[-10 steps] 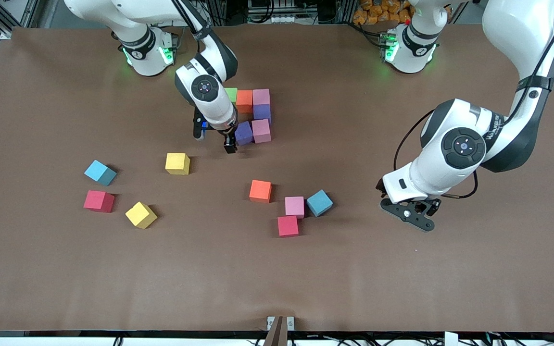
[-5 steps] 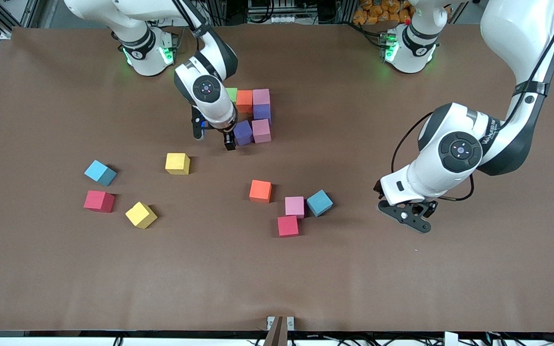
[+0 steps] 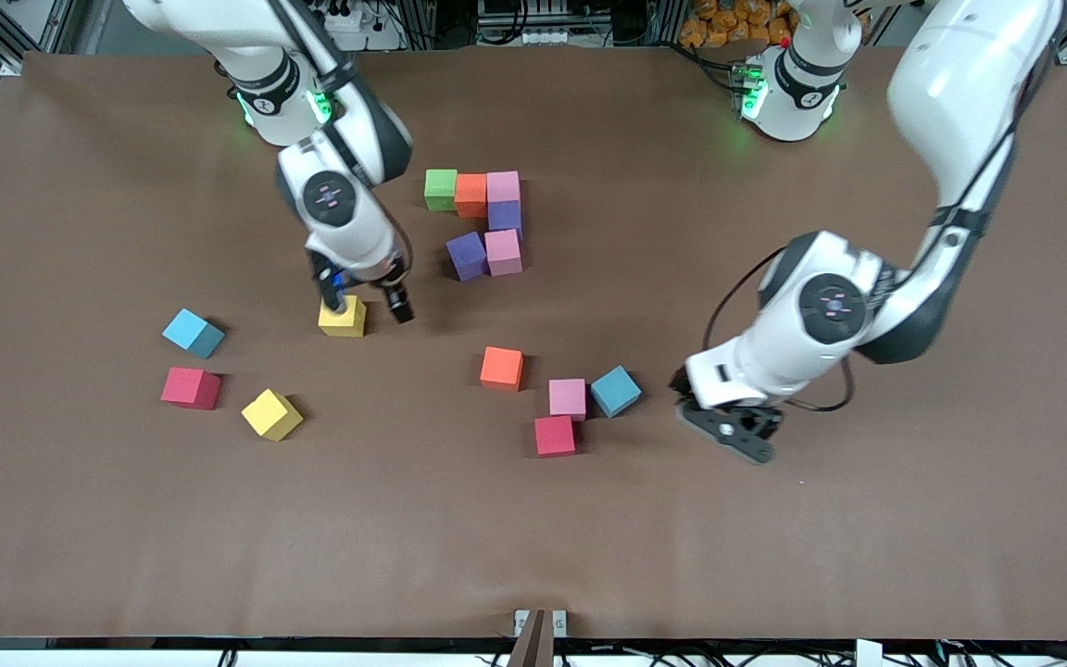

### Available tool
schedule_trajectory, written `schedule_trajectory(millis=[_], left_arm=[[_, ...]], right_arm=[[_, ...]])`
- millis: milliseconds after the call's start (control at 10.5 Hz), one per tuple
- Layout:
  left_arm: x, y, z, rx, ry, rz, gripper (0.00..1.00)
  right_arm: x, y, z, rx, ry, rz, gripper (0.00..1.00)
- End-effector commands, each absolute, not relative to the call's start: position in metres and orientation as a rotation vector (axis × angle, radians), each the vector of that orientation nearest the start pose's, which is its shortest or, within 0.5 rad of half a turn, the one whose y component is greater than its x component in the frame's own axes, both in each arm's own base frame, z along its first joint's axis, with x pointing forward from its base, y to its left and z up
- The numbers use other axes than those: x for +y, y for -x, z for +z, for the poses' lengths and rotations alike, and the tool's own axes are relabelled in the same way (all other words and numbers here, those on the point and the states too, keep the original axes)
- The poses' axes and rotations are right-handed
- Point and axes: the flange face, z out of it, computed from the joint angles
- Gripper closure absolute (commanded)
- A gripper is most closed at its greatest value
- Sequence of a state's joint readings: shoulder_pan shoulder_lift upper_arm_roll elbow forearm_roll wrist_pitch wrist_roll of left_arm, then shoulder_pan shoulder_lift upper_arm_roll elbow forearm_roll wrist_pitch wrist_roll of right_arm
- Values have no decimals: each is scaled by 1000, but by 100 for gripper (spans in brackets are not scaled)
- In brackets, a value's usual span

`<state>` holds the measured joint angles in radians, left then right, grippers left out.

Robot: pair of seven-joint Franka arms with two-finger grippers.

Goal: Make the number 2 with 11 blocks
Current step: 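Grasp the yellow cube with the right gripper while the left gripper takes teal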

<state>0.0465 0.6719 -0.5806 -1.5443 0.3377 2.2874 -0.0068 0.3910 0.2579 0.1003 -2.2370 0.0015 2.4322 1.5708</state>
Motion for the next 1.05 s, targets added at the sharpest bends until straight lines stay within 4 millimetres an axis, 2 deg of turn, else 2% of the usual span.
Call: schedule_trajectory(millis=[0, 96, 191, 287, 383, 574, 670, 957], left_arm=[[-329, -649, 325, 1036, 3080, -374, 0], [-339, -645, 326, 1112, 3041, -402, 0], [-348, -640, 322, 1278, 2942, -423, 0], [-349, -638, 312, 1366, 2898, -418, 0], [-360, -629, 307, 1457, 2848, -404, 0], [-362, -622, 289, 1532, 2765, -375, 0], [-358, -622, 276, 1549, 2740, -373, 0], [-373, -614, 244, 1588, 2756, -388, 0]], right_arm=[[243, -485, 247, 1143, 2977, 89, 0], [234, -489, 247, 964, 3037, 98, 0], [232, -488, 245, 776, 3104, 132, 0], [231, -487, 242, 538, 3157, 154, 0], [230, -487, 243, 336, 3179, 160, 0], [212, -493, 247, -16, 3213, 191, 0], [202, -497, 247, -153, 3217, 189, 0], [197, -499, 244, -278, 3249, 167, 0]])
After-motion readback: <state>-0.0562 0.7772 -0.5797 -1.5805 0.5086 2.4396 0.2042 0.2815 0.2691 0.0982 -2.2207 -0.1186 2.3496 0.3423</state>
